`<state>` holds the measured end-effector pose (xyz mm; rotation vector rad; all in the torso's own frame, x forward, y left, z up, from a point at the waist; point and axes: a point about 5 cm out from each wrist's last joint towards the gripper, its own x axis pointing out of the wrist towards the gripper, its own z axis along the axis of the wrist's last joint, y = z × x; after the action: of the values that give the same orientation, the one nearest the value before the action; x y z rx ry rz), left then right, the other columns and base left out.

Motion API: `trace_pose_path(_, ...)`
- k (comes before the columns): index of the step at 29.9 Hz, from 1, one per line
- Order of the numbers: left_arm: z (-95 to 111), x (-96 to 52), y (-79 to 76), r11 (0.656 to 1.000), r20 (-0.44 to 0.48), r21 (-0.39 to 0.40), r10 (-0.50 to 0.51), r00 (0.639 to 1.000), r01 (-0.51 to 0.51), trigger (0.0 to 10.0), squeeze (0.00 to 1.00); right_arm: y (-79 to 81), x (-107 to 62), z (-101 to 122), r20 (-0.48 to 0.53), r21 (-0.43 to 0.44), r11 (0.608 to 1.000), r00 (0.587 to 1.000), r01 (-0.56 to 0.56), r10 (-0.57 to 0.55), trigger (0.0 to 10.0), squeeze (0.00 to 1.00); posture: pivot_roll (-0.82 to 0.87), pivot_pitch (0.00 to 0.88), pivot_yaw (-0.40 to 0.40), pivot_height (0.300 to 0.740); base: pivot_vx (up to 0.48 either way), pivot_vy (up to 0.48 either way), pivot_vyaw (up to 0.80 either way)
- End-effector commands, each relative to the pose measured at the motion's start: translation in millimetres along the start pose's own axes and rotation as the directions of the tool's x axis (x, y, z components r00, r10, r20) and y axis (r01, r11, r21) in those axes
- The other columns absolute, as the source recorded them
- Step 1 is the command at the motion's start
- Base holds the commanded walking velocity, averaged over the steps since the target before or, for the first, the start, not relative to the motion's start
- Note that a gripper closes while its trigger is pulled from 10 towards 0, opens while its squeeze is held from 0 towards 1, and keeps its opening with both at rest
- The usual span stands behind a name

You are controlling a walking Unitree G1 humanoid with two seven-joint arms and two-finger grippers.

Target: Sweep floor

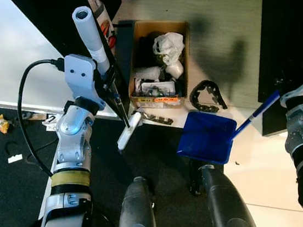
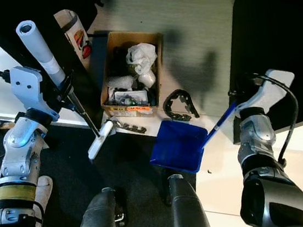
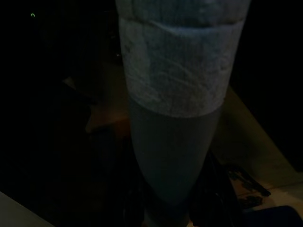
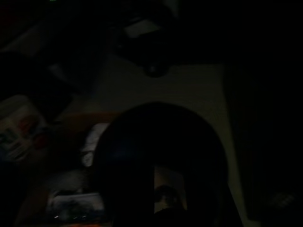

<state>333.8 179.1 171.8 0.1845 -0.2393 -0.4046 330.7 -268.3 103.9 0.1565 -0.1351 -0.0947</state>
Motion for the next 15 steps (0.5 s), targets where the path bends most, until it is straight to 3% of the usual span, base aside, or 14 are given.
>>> trace_pose_path(1, 3, -4.3, 1.1, 1.000, 0.018, 0.009, 0.002, 1.000, -0.002, 10.0, 0.00, 16.7, -14.2, -34, -0.144, 0.076, 0.995, 0.987, -0.061, 0.071, 10.0, 0.00, 0.15, 0.330, 0.079, 0.731, 0.000, 0.000, 0.00)
trace_pose_path(7, 4, -8.2, 2.6, 1.000, 0.015, 0.013, 0.007, 1.000, -0.007, 10.0, 0.00, 26.7, -13.3, -36, -0.137, 0.085, 0.988, 0.980, -0.130, 0.140, 10.0, 0.00, 0.16, 0.337, 0.075, 0.731, 0.000, 0.000, 0.00)
trace_pose_path(15, 3, -11.1, 3.9, 1.000, 0.007, 0.016, 0.011, 1.000, -0.011, 10.0, 0.00, 24.0, -14.9, -37, -0.152, 0.066, 0.989, 0.979, -0.130, 0.139, 10.0, 0.00, 0.16, 0.345, 0.075, 0.731, 0.000, 0.000, 0.00)
